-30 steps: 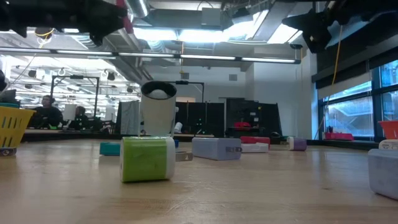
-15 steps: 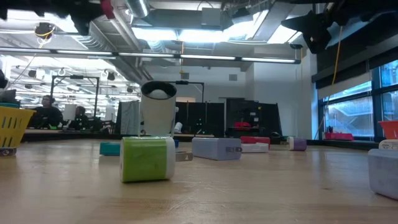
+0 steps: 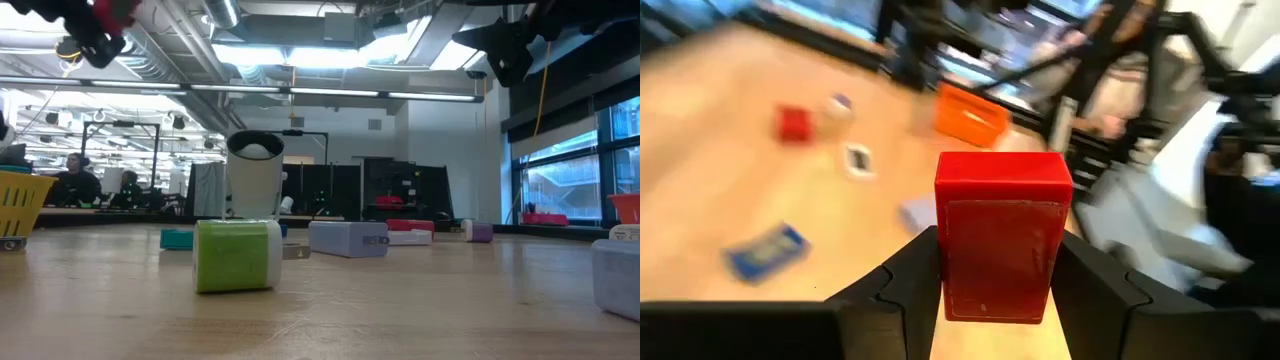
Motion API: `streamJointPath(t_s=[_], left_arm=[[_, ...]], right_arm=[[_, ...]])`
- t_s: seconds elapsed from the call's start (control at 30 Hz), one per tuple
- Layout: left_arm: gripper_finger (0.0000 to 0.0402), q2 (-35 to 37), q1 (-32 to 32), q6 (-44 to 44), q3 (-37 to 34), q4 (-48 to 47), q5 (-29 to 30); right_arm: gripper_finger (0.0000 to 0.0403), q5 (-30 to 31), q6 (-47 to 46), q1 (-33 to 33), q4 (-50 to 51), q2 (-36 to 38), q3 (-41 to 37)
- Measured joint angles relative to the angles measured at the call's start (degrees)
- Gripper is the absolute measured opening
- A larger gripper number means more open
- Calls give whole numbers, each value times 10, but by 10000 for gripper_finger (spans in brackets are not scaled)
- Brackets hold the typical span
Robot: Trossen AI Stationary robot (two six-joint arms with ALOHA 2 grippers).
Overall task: Pick & Place Office items
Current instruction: Put the red digital timer into the yellow basket
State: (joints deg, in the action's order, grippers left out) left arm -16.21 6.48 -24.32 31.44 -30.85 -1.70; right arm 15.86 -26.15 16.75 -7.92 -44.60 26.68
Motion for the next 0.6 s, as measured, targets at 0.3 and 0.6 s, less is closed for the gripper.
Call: streamJointPath(t_s=[0.3, 0.6], left_arm=[[154, -77, 84, -147, 0, -10, -61], [154, -185, 166, -243, 0, -13, -65]], right_arm=[[219, 2, -4, 0, 0, 0, 0], [219, 2, 2, 0, 0, 0, 0]])
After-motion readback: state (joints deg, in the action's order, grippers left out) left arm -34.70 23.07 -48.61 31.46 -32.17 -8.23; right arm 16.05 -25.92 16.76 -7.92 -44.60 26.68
